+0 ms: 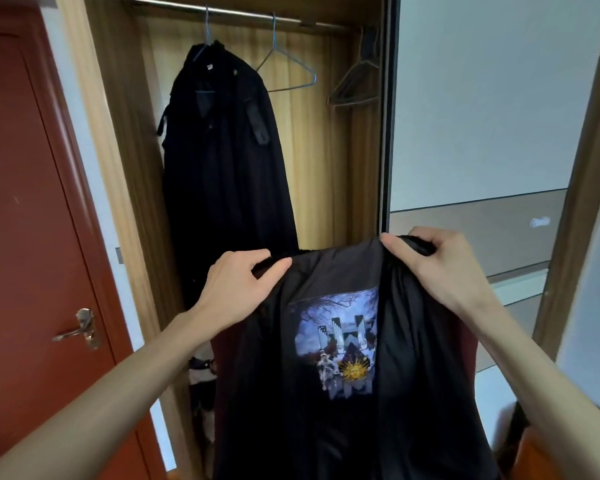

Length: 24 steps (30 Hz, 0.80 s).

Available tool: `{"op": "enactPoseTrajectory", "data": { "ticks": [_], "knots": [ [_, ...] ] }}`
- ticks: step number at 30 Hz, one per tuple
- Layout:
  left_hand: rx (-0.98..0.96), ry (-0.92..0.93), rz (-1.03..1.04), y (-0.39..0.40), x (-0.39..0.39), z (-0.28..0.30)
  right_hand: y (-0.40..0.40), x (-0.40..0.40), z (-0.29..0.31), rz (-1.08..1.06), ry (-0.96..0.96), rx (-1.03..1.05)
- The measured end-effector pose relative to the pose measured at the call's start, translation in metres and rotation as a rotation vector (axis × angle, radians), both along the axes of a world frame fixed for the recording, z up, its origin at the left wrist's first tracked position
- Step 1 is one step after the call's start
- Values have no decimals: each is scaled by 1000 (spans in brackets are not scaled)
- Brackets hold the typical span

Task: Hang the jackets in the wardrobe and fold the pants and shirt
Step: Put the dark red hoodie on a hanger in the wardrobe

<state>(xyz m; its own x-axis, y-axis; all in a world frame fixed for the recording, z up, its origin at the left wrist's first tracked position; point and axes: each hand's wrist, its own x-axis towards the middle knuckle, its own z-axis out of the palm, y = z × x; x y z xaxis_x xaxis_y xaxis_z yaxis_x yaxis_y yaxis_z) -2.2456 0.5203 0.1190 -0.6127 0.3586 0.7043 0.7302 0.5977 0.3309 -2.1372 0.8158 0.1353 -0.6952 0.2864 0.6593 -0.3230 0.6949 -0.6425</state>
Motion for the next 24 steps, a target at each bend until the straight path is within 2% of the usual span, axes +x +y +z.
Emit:
{"op": "enactPoseTrajectory", "data": {
  "ticks": [6, 11, 14, 19, 24],
  "knots": [
    [200, 105, 183, 29, -26, 7, -8, -29, 11, -75, 110, -102],
    [285, 130, 324, 39, -61, 25, -9, -67, 25, -87, 75, 41],
    [312, 95, 373, 42, -86, 34, -13, -90, 31, -61, 123, 82],
    [376, 85, 355, 45, -115, 43, -23, -125, 41, 47, 173, 8],
    [394, 106, 328, 46, -141, 58, -26, -167, 54, -56, 206, -49]
  ]
}}
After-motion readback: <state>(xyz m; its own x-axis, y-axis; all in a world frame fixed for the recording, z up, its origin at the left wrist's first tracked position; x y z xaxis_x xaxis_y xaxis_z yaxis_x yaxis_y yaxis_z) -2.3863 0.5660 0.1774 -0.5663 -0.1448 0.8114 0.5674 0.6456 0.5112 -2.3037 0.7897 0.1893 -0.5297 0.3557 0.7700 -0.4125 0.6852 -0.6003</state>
